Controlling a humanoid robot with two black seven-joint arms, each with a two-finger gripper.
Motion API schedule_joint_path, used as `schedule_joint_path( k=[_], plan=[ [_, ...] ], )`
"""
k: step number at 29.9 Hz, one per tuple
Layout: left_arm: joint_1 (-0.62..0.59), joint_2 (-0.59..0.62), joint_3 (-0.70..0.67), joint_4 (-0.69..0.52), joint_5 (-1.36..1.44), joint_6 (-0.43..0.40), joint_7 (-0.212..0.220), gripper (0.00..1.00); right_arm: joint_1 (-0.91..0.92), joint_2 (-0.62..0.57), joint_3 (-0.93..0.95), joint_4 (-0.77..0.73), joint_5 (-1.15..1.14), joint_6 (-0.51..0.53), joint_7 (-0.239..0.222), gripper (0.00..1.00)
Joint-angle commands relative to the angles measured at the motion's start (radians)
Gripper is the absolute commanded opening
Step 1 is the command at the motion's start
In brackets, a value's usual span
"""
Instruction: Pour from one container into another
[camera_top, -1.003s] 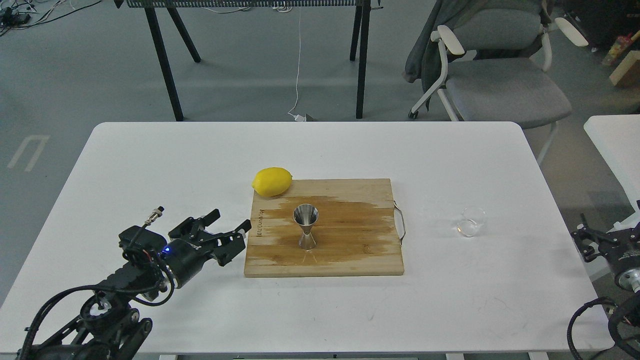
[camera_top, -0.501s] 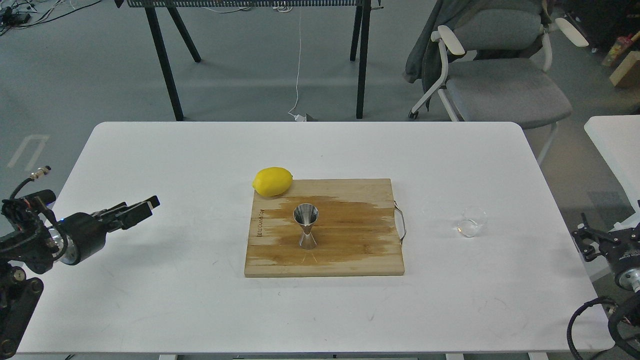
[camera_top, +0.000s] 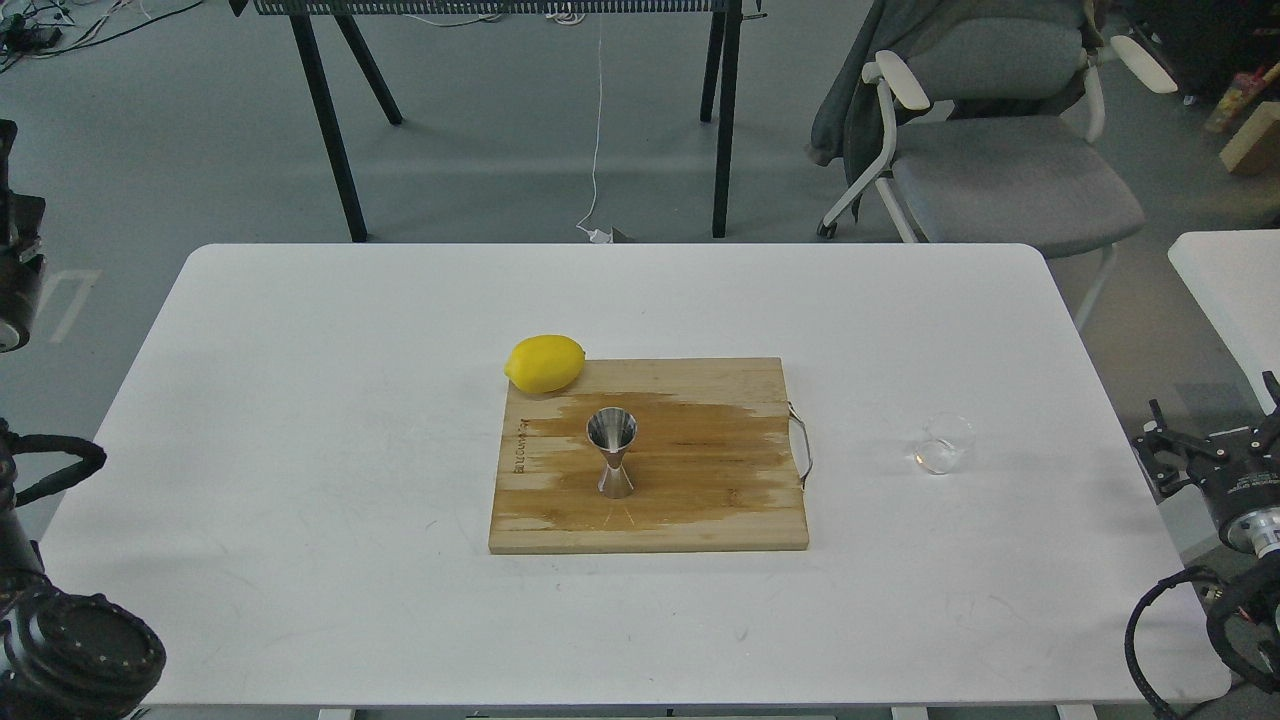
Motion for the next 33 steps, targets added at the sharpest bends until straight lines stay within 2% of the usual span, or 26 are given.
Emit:
schedule_joint_path(
  k=[1, 4, 7, 10, 13, 14, 18, 19, 21, 23, 26, 28, 30, 31, 33],
  plan=[
    [-0.113, 0.008, -0.233, -0.162, 0.001, 0.0, 0.0, 0.95, 0.009, -0.004, -0.001, -0.003, 0.0, 0.0, -0.002, 1.0],
    [-0.15, 0.0, -0.431, -0.206, -0.001, 0.0, 0.0, 0.95, 0.009, -0.006, -0.001, -0.003, -0.002, 0.0, -0.002, 1.0],
    [-0.199, -0.009, -0.574, -0.255, -0.002, 0.0, 0.0, 0.96, 0.009, 0.0, -0.001, -0.002, -0.002, 0.0, -0.002, 1.0],
    [-0.231, -0.011, -0.638, -0.295, -0.002, 0.0, 0.0, 0.96, 0.009, 0.002, -0.003, 0.0, -0.003, 0.0, -0.004, 1.0],
    [-0.239, -0.012, -0.637, -0.338, -0.002, 0.0, 0.0, 0.96, 0.013, 0.002, -0.003, 0.0, -0.005, 0.0, -0.007, 1.0],
    [-0.237, -0.012, -0.634, -0.356, -0.001, 0.0, 0.024, 0.96, 0.013, 0.002, -0.003, 0.001, -0.005, 0.0, -0.008, 1.0],
    [-0.231, -0.052, -0.626, -0.38, 0.001, 0.0, 0.165, 0.97, 0.018, 0.002, -0.017, 0.003, -0.005, 0.0, -0.016, 1.0],
    [-0.23, -0.064, -0.625, -0.38, 0.002, 0.0, 0.186, 0.97, 0.021, 0.002, -0.024, 0.003, -0.005, 0.0, -0.017, 1.0],
    [-0.23, -0.083, -0.623, -0.38, 0.002, 0.0, 0.208, 0.97, 0.033, 0.0, -0.037, 0.003, -0.003, 0.0, -0.02, 1.0],
    [-0.231, -0.098, -0.623, -0.378, 0.013, 0.0, 0.2, 1.0, 0.052, 0.0, -0.05, 0.001, 0.003, 0.0, -0.04, 1.0],
    [-0.234, -0.104, -0.625, -0.369, 0.014, 0.0, 0.177, 1.0, 0.062, -0.003, -0.049, 0.012, 0.015, 0.0, -0.1, 1.0],
    [-0.236, -0.103, -0.625, -0.369, 0.014, 0.0, 0.134, 1.0, 0.062, -0.012, -0.051, 0.068, 0.058, 0.0, -0.158, 1.0],
    [-0.237, -0.1, -0.625, -0.369, 0.013, 0.0, 0.098, 1.0, 0.044, -0.023, -0.052, 0.16, 0.148, 0.0, -0.241, 1.0],
    [-0.234, -0.1, -0.625, -0.369, 0.013, 0.0, 0.087, 1.0, 0.03, -0.039, -0.052, 0.217, 0.208, 0.0, -0.299, 1.0],
    [-0.228, -0.104, -0.625, -0.369, 0.013, 0.0, 0.085, 1.0, -0.005, -0.052, -0.038, 0.318, 0.337, -0.013, -0.41, 1.0]
  ],
)
